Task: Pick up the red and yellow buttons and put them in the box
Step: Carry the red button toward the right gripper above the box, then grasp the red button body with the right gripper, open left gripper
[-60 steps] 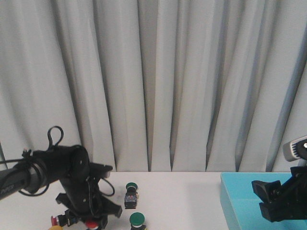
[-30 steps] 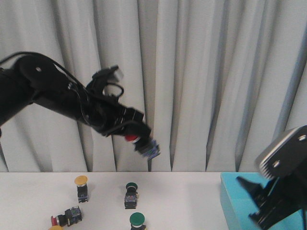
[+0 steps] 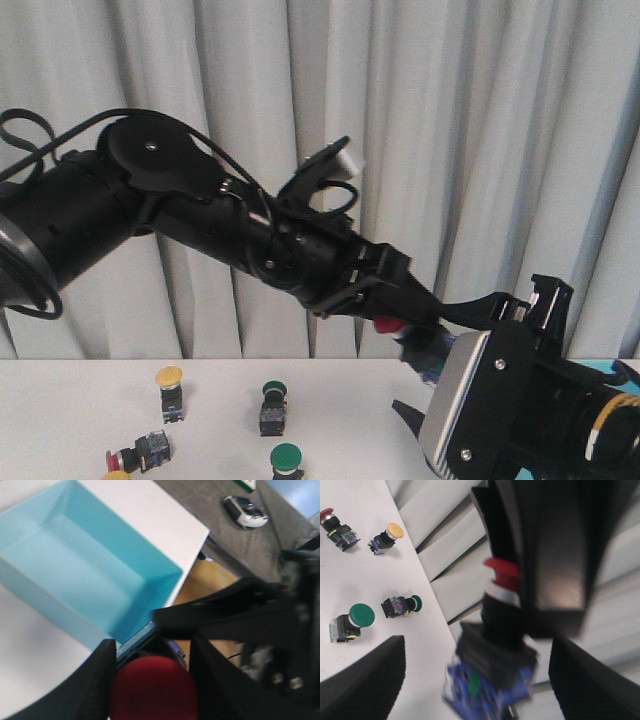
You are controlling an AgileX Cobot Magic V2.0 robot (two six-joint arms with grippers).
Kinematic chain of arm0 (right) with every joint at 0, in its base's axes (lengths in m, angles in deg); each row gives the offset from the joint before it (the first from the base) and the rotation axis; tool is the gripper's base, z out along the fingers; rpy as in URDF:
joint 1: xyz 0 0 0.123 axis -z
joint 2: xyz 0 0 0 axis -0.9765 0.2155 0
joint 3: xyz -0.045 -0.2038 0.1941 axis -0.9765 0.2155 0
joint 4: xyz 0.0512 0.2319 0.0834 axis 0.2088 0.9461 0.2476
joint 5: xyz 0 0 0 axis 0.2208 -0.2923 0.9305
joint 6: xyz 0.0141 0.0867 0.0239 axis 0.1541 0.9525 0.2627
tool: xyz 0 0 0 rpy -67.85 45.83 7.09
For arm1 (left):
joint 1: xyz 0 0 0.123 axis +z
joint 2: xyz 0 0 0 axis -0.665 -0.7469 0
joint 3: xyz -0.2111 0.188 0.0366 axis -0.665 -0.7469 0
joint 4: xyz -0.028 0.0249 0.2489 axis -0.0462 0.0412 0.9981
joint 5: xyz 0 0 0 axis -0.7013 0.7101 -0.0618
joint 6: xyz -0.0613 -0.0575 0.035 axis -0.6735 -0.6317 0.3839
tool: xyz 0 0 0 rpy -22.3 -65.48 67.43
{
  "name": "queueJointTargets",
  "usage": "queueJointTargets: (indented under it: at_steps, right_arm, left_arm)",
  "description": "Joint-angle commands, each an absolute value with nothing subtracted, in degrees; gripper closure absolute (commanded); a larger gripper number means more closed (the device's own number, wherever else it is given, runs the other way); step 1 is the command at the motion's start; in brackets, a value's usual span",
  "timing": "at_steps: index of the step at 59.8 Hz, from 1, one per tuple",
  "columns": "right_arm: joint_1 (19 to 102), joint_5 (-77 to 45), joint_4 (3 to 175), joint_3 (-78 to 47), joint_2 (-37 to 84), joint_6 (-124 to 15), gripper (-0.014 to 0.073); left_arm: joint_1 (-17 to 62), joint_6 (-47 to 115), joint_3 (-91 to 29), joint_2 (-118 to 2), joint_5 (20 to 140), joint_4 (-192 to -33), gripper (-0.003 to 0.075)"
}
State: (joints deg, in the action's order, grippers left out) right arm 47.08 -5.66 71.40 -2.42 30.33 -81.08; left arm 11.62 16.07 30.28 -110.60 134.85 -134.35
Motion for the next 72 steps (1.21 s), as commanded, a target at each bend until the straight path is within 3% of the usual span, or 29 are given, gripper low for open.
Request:
queueJointTargets:
  at_steps: [1,20,36,62,72]
  right_arm:
    - [47.1,-0.6,72.6,-4.5,30.1,-81.4,0.0029]
    - [47.5,4.6,76.1,-4.5,30.6,-81.7,0.0029]
    - [53.5,4.8,82.4,-4.5,30.6,-81.6,0.0029]
    - [53.6,5.0,84.1,-4.5,30.6,-82.1,0.0030]
    - [53.6,5.1,84.4,-4.5,30.6,-82.0,0.0078]
  left_arm:
    - [10.2,13.1,32.1,-107.4,130.6,-138.6,0.0717]
    - [9.5,11.2,32.1,-107.4,131.0,-138.4,0.0716]
    - [9.6,5.8,32.1,-107.4,129.0,-137.9,0.0716]
    - [9.6,-0.8,32.1,-107.4,124.9,-139.7,0.0716]
    - [9.6,-0.8,32.1,-107.4,125.4,-141.6,0.0716]
